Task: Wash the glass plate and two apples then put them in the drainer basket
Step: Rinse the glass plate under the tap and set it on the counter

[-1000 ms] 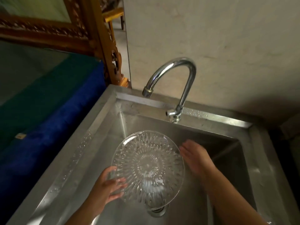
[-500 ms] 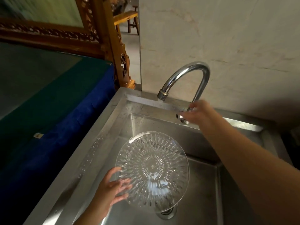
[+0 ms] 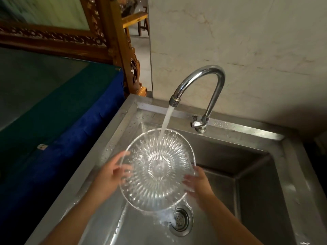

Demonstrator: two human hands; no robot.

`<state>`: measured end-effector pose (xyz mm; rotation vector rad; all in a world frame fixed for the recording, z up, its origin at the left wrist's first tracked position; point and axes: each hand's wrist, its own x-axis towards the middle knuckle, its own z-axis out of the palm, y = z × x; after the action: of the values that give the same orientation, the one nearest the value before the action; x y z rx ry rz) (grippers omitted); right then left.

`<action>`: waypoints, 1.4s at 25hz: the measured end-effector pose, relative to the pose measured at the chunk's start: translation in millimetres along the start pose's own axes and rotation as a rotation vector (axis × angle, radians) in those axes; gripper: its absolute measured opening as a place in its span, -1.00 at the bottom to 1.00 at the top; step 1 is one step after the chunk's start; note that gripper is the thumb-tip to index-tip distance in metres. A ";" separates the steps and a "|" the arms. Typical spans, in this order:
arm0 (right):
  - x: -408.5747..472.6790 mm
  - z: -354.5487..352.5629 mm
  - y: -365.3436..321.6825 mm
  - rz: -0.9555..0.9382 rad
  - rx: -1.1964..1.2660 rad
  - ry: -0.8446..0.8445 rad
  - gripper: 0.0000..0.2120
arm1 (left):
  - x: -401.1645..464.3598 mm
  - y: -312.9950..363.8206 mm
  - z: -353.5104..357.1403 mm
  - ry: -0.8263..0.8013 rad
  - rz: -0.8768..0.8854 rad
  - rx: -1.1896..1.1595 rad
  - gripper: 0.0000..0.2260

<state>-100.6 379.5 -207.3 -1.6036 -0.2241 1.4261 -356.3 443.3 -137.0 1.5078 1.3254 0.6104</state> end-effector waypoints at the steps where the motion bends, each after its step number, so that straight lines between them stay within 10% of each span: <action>1: -2.7 10.4 1.0 0.004 0.108 -0.032 -0.61 | 5.0 11.9 -8.4 0.016 0.082 0.098 -0.60; 4: -17.0 29.3 -16.2 -0.139 0.267 -0.041 -0.67 | 15.7 30.7 -23.9 0.095 0.220 0.162 -0.60; 10: -52.5 10.1 -127.2 -0.737 -0.237 -0.063 -0.78 | 0.6 -2.8 28.5 0.109 -0.165 -0.685 -0.59; 15: -36.5 1.1 -170.0 -0.444 -0.645 -0.002 -0.77 | -33.2 -16.0 67.8 -0.085 -0.391 -1.011 -0.55; 19: -21.3 7.2 -142.7 -0.524 -1.435 0.041 -0.65 | -48.5 -14.8 28.8 -0.025 -0.379 -0.895 -0.56; 22: -3.5 22.6 -154.4 -0.822 -1.321 0.185 -0.46 | -45.4 -14.5 12.7 0.043 -0.310 -0.770 -0.47; 29: 22.1 22.0 -158.3 -0.859 -1.599 0.207 -0.59 | -23.7 -25.1 21.7 0.051 -0.232 -0.757 -0.54; 35: 4.1 -6.3 -89.5 -0.872 -1.333 0.157 -0.55 | -8.6 -28.6 34.6 0.005 -0.238 -0.738 -0.59</action>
<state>-55.4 427.1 -146.0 -2.1111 -1.8015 0.3423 -341.2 420.5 -173.7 0.7392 1.0854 0.8293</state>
